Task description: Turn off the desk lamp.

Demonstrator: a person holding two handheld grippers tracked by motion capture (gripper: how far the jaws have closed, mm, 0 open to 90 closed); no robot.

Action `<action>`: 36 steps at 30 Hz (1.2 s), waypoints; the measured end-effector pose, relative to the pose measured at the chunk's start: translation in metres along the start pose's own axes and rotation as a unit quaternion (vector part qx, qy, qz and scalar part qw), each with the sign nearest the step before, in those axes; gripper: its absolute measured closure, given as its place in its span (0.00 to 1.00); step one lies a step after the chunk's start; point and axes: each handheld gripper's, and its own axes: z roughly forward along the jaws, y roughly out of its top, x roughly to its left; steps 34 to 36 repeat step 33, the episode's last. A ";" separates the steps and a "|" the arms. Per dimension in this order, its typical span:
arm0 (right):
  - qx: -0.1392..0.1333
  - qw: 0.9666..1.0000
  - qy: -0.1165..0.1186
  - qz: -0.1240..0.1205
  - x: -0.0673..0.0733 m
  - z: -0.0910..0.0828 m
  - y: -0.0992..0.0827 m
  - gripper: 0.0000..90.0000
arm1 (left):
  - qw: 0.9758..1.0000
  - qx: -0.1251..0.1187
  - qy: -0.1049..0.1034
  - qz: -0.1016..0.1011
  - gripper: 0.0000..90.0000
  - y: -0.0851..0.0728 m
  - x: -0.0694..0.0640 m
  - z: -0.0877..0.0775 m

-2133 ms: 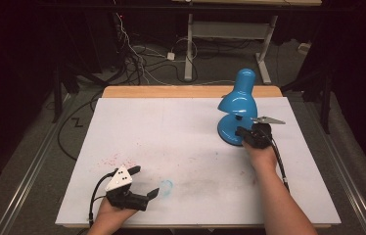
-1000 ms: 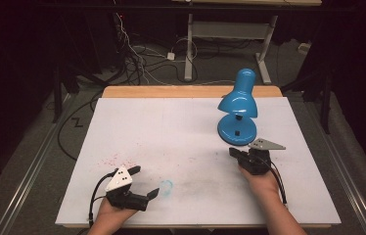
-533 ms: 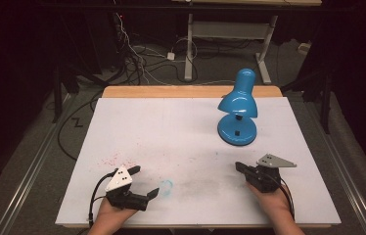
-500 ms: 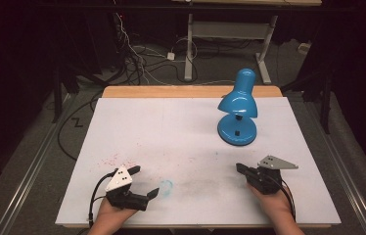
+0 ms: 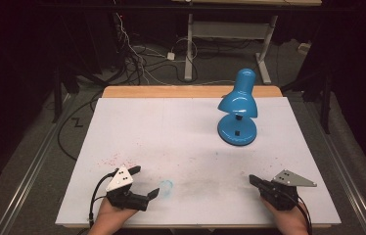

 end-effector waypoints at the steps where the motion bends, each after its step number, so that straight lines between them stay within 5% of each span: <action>1: 0.003 1.000 -0.002 -0.005 0.001 0.001 0.000 0.90 | 1.000 -0.001 0.000 -0.001 0.00 0.000 0.000 0.000; 5: 0.011 1.000 -0.008 -0.015 0.004 0.002 0.001 0.77 | 1.000 -0.001 -0.002 0.000 0.00 0.000 0.000 0.000; 11: 0.017 1.000 0.000 0.002 0.000 0.003 0.001 0.44 | 1.000 0.001 -0.002 0.001 0.00 0.000 0.000 0.000; 16: 0.029 1.000 -0.006 -0.007 0.002 0.006 0.002 0.17 | 1.000 0.002 -0.004 0.001 0.00 0.000 0.000 0.000; 20: 0.009 1.000 -0.013 -0.002 0.002 0.003 0.002 0.01 | 1.000 0.000 -0.003 0.001 0.00 0.000 0.000 0.000; 26: -0.030 0.999 -0.020 0.005 0.001 -0.007 0.004 0.00 | 1.000 0.001 -0.002 0.003 0.00 0.000 0.000 0.000; 36: -0.027 0.999 -0.026 0.007 -0.004 -0.006 0.003 0.00 | 1.000 0.003 -0.002 0.001 0.00 0.000 0.000 0.000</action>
